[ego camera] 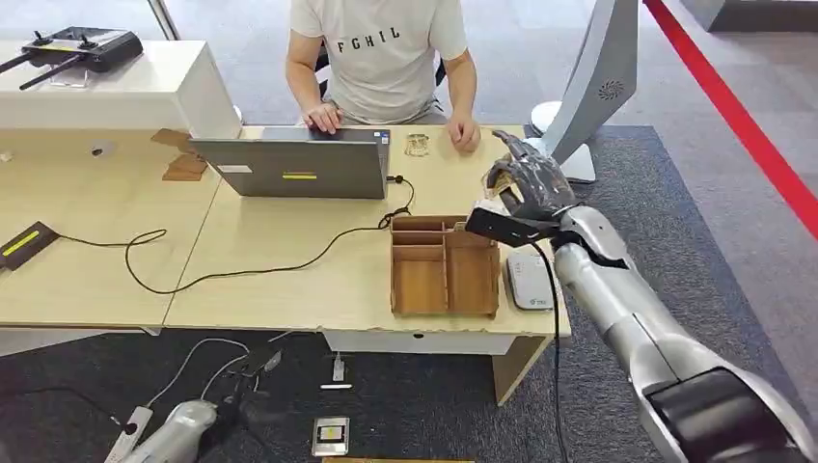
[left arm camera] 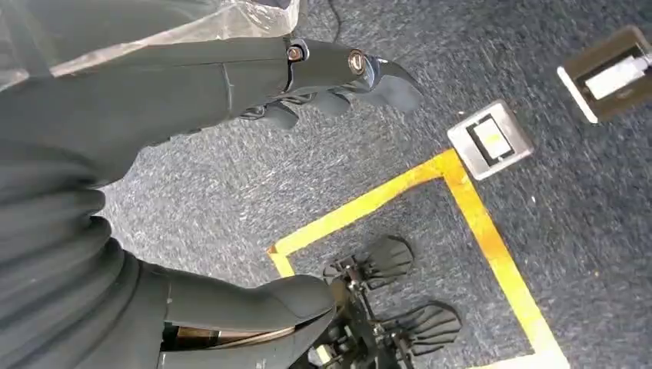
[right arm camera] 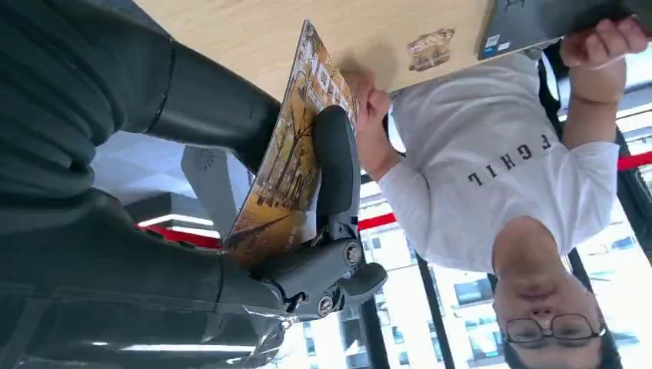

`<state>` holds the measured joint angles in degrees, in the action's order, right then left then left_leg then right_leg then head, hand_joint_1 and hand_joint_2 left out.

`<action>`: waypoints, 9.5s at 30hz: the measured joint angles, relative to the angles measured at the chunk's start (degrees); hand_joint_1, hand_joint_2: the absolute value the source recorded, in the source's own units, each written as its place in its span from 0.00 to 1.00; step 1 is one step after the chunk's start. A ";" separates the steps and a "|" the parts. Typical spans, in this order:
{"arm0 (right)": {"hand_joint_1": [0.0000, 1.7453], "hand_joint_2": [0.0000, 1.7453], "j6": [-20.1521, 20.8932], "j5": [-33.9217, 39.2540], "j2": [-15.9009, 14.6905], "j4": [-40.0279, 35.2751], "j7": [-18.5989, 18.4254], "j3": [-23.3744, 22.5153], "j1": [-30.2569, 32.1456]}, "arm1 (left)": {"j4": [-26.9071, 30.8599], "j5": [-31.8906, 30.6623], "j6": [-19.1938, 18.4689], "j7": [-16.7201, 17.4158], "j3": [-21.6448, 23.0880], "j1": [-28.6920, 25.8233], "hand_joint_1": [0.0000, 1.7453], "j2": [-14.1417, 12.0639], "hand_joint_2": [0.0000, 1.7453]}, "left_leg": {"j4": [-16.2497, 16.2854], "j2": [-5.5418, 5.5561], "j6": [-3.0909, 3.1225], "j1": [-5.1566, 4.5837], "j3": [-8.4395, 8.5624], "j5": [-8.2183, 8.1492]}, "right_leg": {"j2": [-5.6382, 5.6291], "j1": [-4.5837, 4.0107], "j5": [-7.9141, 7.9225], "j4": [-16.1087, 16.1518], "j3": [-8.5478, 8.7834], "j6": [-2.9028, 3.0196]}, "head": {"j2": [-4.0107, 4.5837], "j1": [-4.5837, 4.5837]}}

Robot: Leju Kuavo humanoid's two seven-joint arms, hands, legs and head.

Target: Pass the card to the sensor for recognition and then transmit it.

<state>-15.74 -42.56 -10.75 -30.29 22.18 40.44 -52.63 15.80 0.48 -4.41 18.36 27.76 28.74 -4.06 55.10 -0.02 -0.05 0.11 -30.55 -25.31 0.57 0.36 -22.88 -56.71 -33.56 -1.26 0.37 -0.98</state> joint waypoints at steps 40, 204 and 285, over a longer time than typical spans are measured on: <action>0.00 0.00 10.91 -9.22 9.20 11.60 -12.59 5.79 -12.79 | 0.02 -3.43 2.34 0.22 5.07 1.21 0.00 7.19 1.00 | 0.03 -0.01 0.00 -0.01 0.00 -0.01 | 0.00 0.00 0.00 0.00 -0.04 -0.01 | 0.00 0.02; 0.00 1.00 27.38 -2.34 -1.60 -13.55 -12.83 24.06 -4.29 | 0.50 2.54 -0.22 -0.33 4.41 -0.77 0.00 -0.48 1.00 | 0.19 -0.19 0.18 0.02 -0.38 0.07 | -0.17 -0.01 0.22 0.05 -0.28 -0.16 | 0.00 -0.07; 0.00 1.00 33.29 -12.35 5.07 3.69 -11.89 19.54 -13.04 | 0.50 6.08 -0.59 -0.13 2.71 -4.51 0.00 -6.67 1.00 | 0.19 -0.21 0.15 0.04 -0.36 0.09 | -0.18 -0.07 0.23 0.03 -0.27 -0.14 | 0.00 -0.09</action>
<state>17.55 -54.91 -5.68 -26.60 10.30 59.98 -65.68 16.31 6.56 -5.01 18.23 30.47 24.23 -10.73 55.30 -0.24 0.10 0.15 -30.91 -25.23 0.39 0.29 -22.65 -56.67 -33.84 -1.40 0.37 -1.07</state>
